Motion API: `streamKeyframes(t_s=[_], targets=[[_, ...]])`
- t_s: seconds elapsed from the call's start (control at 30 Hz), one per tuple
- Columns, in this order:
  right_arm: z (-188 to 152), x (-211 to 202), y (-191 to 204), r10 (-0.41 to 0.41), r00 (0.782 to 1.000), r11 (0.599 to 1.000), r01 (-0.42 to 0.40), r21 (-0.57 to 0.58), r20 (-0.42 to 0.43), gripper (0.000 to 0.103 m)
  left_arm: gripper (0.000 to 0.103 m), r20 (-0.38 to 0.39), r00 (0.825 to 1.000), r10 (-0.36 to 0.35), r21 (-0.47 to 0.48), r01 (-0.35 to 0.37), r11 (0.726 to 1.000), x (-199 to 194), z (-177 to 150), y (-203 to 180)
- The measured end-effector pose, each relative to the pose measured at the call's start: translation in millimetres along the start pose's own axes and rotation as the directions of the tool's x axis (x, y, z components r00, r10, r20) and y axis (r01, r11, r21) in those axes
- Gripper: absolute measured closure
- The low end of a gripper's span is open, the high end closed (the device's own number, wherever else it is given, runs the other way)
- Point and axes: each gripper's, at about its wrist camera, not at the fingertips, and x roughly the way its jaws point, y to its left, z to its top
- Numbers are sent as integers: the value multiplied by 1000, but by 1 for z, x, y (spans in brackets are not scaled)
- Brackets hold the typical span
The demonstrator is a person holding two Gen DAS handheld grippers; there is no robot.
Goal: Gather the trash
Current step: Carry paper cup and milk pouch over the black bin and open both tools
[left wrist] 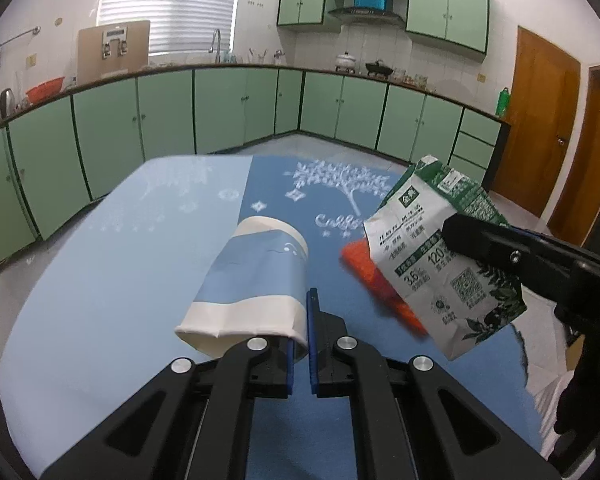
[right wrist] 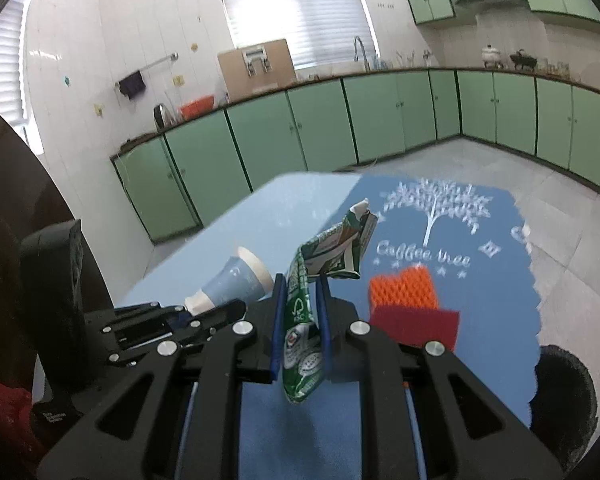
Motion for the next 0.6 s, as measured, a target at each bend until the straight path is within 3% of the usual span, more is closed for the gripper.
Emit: streamKeyframes(t_s=[0.3,0.6], targets=[[9,-46,-19,-100,993,995,99,18,69,89,98,75,995,-68,41,65,997,-21,23,-37],[-4,-95,-64,-258,962,966,253,60,92,89,98,108,978,-178,104,167,981,-22,38,-92]])
